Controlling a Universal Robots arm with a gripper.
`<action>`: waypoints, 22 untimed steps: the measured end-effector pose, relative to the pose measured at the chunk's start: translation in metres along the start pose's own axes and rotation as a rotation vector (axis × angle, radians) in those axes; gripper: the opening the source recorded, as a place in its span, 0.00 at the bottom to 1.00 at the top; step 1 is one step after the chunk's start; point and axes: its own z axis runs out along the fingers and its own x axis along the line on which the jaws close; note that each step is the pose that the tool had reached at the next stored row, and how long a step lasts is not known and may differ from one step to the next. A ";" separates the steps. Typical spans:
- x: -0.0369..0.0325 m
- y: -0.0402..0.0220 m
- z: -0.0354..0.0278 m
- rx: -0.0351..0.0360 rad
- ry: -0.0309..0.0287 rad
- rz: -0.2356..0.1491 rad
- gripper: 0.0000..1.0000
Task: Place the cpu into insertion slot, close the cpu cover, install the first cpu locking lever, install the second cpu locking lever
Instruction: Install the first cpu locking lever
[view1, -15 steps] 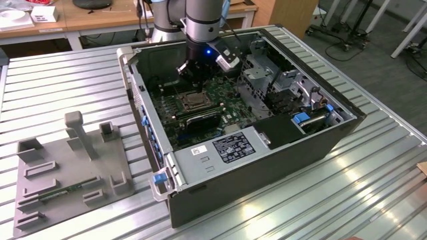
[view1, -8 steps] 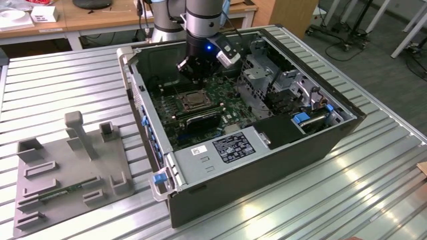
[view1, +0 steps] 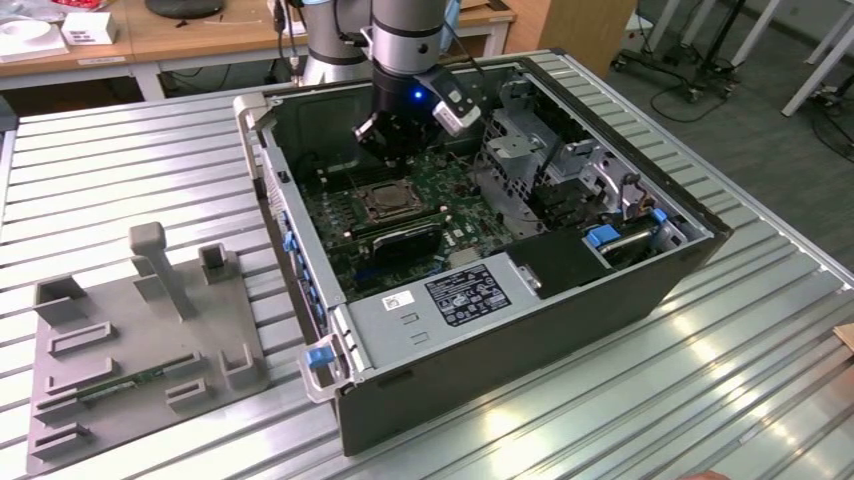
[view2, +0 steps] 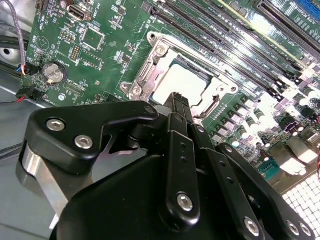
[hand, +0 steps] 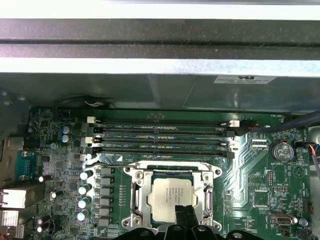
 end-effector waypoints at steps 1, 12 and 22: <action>0.0000 0.0000 -0.0004 0.0001 0.0000 0.000 0.10; 0.0002 0.0001 -0.0016 -0.0004 -0.0001 0.000 0.10; 0.0098 0.0002 -0.0017 -0.0003 -0.0052 0.000 0.10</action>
